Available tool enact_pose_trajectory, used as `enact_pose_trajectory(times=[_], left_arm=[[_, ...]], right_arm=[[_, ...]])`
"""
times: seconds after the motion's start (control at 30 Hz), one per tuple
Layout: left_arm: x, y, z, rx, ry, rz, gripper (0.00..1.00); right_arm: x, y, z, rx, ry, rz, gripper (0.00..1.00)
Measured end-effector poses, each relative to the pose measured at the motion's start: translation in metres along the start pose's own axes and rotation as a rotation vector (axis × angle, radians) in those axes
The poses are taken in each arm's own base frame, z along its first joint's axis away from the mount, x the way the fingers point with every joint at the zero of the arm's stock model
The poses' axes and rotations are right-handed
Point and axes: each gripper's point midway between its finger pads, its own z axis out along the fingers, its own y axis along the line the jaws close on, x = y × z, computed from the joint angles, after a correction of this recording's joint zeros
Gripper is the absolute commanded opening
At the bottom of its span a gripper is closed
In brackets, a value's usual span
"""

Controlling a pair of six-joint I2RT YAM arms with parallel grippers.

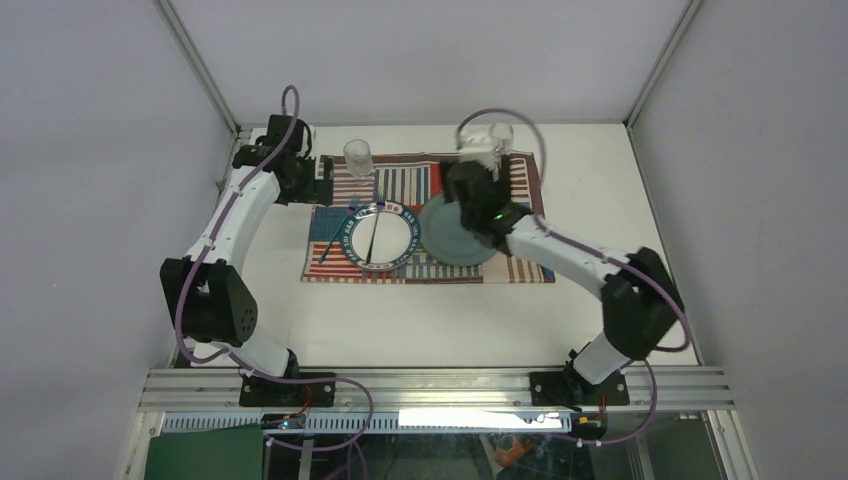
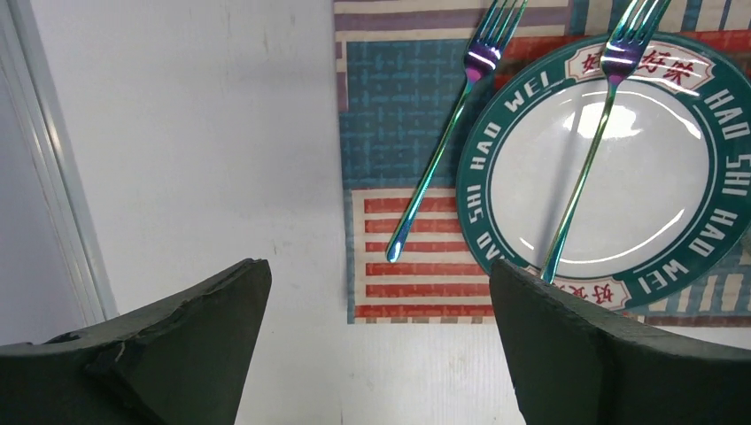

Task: Set the dinner table for one person
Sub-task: Adjust the fork on the napkin.

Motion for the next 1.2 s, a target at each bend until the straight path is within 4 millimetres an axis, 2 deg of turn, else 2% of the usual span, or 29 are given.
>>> enact_pose_trajectory(times=[0.1,0.17,0.2,0.23,0.3,0.4,0.5,0.63,0.73,0.83,0.97,1.1,1.2], left_arm=[[-0.005,-0.007,0.008,-0.045,0.003,0.036,0.99],[0.001,-0.003,0.015,-0.087,0.033,0.048,0.99],[0.004,0.003,0.018,-0.117,0.05,0.05,0.99],[0.008,0.008,0.021,-0.149,0.068,0.055,0.99],[0.012,0.02,0.021,-0.22,0.09,0.069,0.99],[0.012,0.04,0.015,-0.309,0.105,0.101,0.99],[-0.003,0.044,0.004,-0.293,0.074,0.153,0.99],[-0.029,0.047,-0.024,-0.283,-0.047,0.157,0.99],[-0.031,0.054,-0.036,-0.308,-0.073,0.146,0.99],[-0.022,0.056,-0.022,-0.304,-0.026,0.144,0.99],[-0.002,0.054,-0.004,-0.271,0.069,0.154,0.99],[-0.002,0.04,-0.004,-0.19,0.071,0.153,0.99],[-0.009,0.021,-0.002,-0.102,0.059,0.169,0.99]], right_arm=[[-0.06,-0.114,0.011,0.177,-0.106,0.078,0.98],[-0.079,-0.185,0.002,0.303,-0.164,0.114,0.98],[-0.079,-0.215,-0.01,0.352,-0.188,0.117,0.98],[-0.077,-0.236,-0.025,0.382,-0.208,0.111,0.98],[-0.074,-0.25,-0.052,0.383,-0.24,0.098,0.98],[-0.087,-0.249,-0.074,0.321,-0.291,0.101,0.99],[-0.085,-0.241,-0.073,0.271,-0.288,0.084,1.0],[-0.058,-0.218,-0.058,0.148,-0.185,0.006,1.0],[-0.028,-0.196,-0.04,0.055,-0.066,-0.061,1.0],[-0.003,-0.184,-0.033,-0.004,0.026,-0.101,1.0],[0.01,-0.173,-0.033,-0.07,0.105,-0.123,1.0],[0.022,-0.159,-0.022,-0.142,0.178,-0.116,1.0],[0.038,-0.16,-0.021,-0.16,0.224,-0.089,1.0]])
